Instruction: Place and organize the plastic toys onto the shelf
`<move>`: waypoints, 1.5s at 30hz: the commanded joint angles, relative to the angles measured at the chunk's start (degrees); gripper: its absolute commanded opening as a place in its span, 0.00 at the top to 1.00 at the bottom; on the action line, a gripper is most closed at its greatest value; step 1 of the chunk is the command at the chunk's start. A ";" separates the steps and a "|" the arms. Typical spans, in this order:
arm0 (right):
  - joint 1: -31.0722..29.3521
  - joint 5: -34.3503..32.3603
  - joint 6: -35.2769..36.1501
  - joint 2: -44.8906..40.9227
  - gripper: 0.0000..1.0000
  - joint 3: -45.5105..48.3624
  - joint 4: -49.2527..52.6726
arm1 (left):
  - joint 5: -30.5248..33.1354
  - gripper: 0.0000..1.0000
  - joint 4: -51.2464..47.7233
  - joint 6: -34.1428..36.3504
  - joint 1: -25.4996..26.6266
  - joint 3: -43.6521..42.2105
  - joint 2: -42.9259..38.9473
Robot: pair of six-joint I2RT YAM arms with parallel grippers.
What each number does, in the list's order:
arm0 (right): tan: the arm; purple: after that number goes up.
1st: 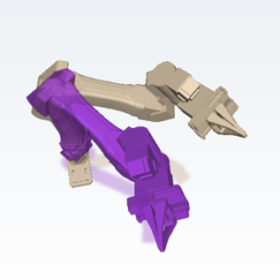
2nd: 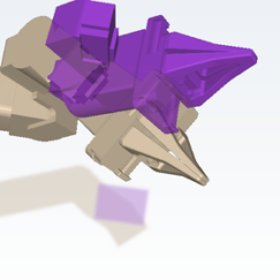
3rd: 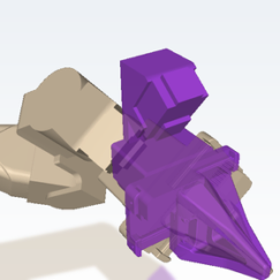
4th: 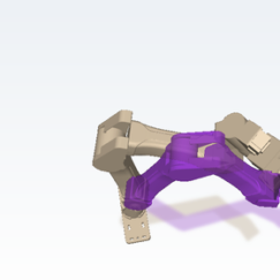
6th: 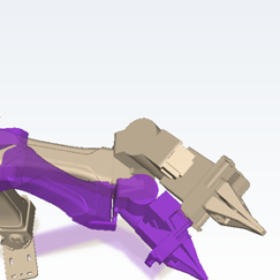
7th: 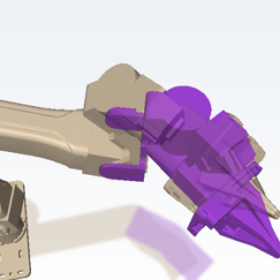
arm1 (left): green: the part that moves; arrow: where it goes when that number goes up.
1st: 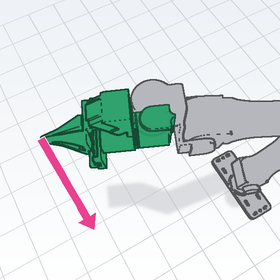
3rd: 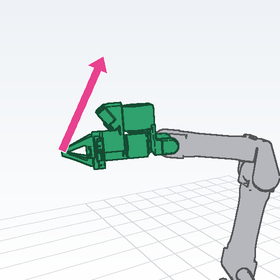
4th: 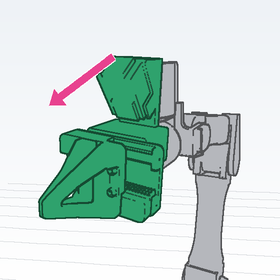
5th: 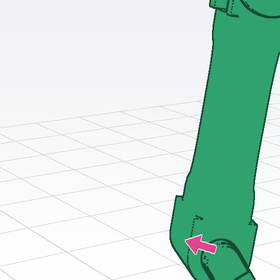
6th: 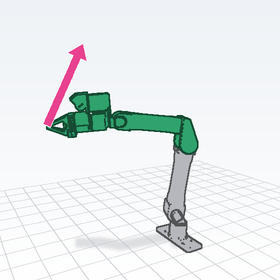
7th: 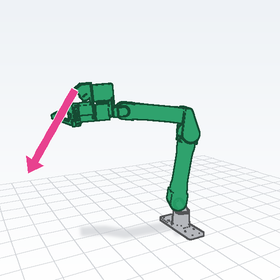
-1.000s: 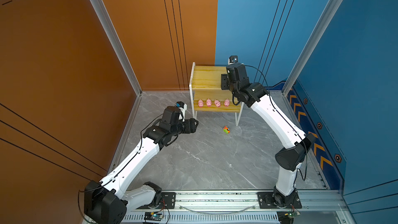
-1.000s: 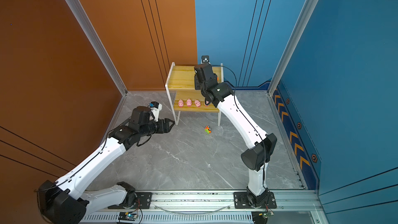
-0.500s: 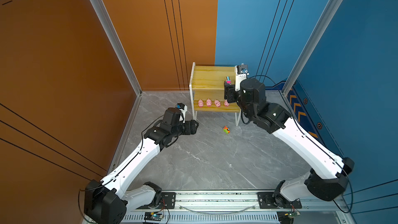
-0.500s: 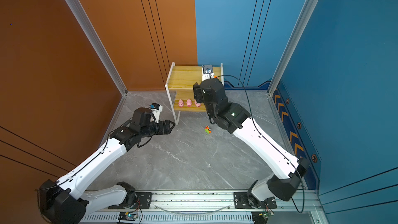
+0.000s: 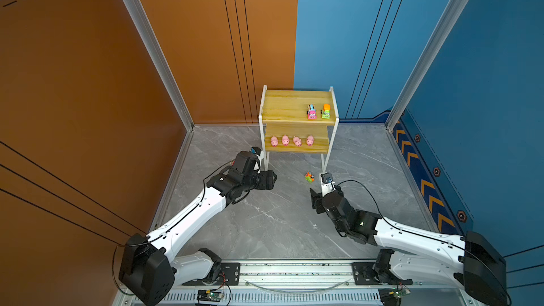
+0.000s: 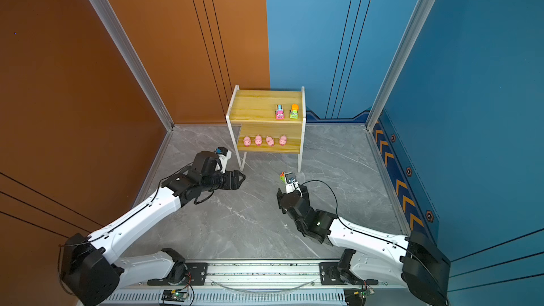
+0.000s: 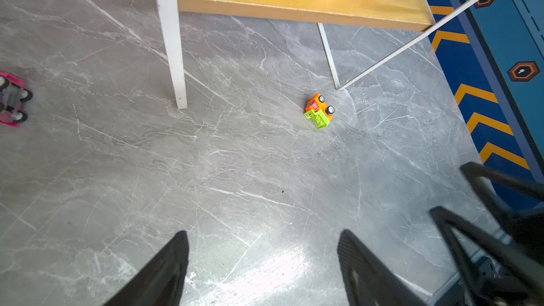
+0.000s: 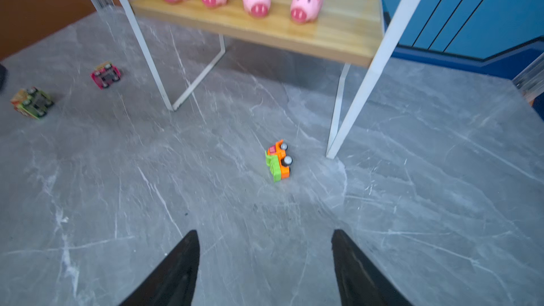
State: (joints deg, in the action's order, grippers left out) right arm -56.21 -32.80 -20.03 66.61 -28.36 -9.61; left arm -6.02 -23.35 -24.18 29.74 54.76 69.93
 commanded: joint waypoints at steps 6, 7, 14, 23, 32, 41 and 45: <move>6.33 12.48 2.76 19.68 0.27 3.11 -32.27 | -1.01 0.19 0.28 1.60 -2.02 0.51 -1.32; 7.34 13.55 2.66 21.60 0.26 3.26 -34.24 | -1.18 0.19 0.24 1.68 -2.21 0.50 -1.51; 12.64 17.52 3.46 31.12 0.25 3.06 -42.88 | -1.27 0.19 0.16 2.08 -3.10 0.08 -2.25; 15.60 20.23 4.91 35.86 0.26 1.85 -43.57 | -1.67 0.19 0.24 2.12 -3.63 0.17 -2.23; 18.82 20.71 6.96 41.58 0.28 -0.11 -47.16 | -1.98 0.19 0.24 2.05 -4.11 0.43 -1.77; 20.90 23.69 9.00 44.96 0.32 -3.00 -47.98 | -1.85 0.19 0.22 2.04 -4.37 0.30 -1.63; 20.83 23.84 10.59 46.17 0.35 -4.41 -47.02 | -1.89 0.19 0.25 2.21 -4.34 0.30 -1.68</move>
State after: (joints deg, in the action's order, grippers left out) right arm -35.55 -10.39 -11.42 111.26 -31.70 -58.11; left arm -7.09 -23.35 -23.33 25.80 54.76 68.55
